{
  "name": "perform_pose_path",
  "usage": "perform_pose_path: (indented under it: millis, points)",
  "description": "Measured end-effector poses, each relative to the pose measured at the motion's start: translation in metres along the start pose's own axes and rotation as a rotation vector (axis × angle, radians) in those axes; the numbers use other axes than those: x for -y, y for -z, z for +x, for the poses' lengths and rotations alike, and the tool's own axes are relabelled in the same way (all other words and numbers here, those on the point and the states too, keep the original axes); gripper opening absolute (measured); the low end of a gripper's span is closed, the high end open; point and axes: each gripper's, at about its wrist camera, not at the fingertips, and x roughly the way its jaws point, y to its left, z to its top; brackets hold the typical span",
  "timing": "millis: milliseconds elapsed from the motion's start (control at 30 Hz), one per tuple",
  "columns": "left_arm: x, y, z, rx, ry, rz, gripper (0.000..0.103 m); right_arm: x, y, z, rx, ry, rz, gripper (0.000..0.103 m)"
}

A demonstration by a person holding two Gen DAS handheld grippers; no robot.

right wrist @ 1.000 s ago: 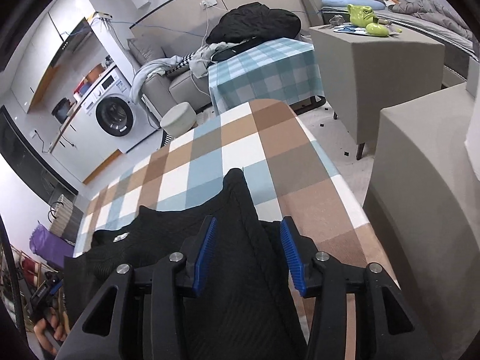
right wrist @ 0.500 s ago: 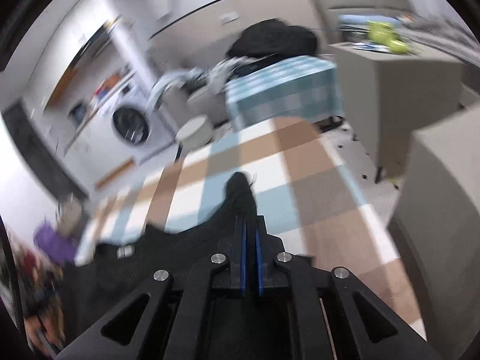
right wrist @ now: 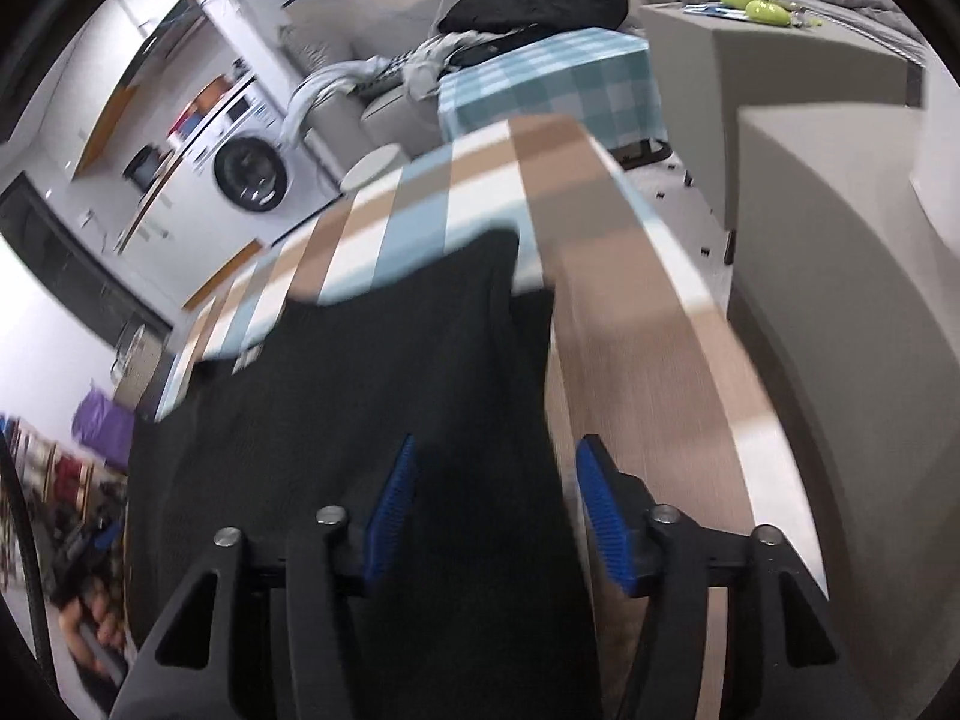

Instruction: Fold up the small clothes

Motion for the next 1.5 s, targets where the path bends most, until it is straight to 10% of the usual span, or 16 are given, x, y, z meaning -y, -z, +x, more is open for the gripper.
perform_pose_path:
  millis: [433,767,1033,1267,1500]
  points:
    - [0.014,0.079,-0.026,-0.077,0.015,0.106,0.072,0.000,0.094,-0.042,0.016,-0.059,-0.092,0.059]
    - [0.009,0.095,-0.042,-0.069,0.029,0.091,0.072,-0.008,0.110,-0.050,0.093,-0.049,-0.128,0.013]
    - [0.013,0.104,-0.049,-0.057,0.004,0.127,0.072,-0.012,0.128,-0.063,0.072,-0.009,-0.134,0.014]
    - [0.012,0.104,-0.051,-0.046,0.063,0.109,0.024,-0.013,0.114,-0.047,0.051,-0.003,-0.086,0.029]
    - [0.017,0.115,-0.062,-0.017,0.039,0.139,0.017,-0.014,0.109,-0.048,0.068,-0.021,-0.097,0.015]
